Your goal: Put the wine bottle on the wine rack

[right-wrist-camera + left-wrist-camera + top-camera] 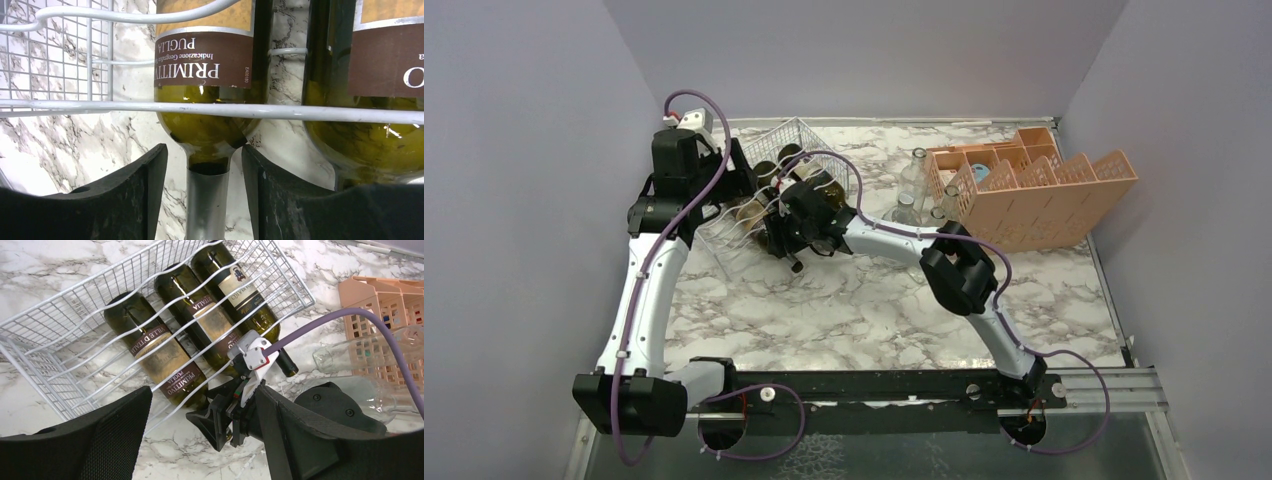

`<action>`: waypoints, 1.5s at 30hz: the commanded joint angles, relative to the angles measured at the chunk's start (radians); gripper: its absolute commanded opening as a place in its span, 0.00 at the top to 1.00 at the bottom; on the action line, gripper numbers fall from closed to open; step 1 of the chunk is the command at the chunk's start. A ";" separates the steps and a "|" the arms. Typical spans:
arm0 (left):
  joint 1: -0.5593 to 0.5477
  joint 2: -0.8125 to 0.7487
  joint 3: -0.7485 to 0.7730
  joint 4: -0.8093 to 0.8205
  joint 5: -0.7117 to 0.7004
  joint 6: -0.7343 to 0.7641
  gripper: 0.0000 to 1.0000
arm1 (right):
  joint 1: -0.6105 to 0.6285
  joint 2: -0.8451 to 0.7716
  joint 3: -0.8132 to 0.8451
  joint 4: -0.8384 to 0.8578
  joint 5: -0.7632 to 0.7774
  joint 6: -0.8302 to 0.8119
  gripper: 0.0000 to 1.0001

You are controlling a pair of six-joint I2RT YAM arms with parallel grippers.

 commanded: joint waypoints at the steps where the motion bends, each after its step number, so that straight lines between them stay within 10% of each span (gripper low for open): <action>1: -0.007 -0.009 0.052 -0.010 -0.032 0.013 0.18 | 0.001 -0.033 0.029 0.040 0.033 0.007 0.40; 17: -0.007 -0.101 0.120 -0.025 -0.130 0.002 0.10 | 0.002 -0.475 -0.263 0.046 0.126 -0.030 0.33; 31: -0.081 -0.129 0.035 0.044 0.146 0.084 0.03 | 0.001 -0.981 -0.483 -0.207 0.739 -0.197 0.32; 45: -0.115 -0.111 -0.021 0.098 0.284 0.097 0.05 | 0.001 -1.063 -0.503 -0.637 1.006 0.117 0.36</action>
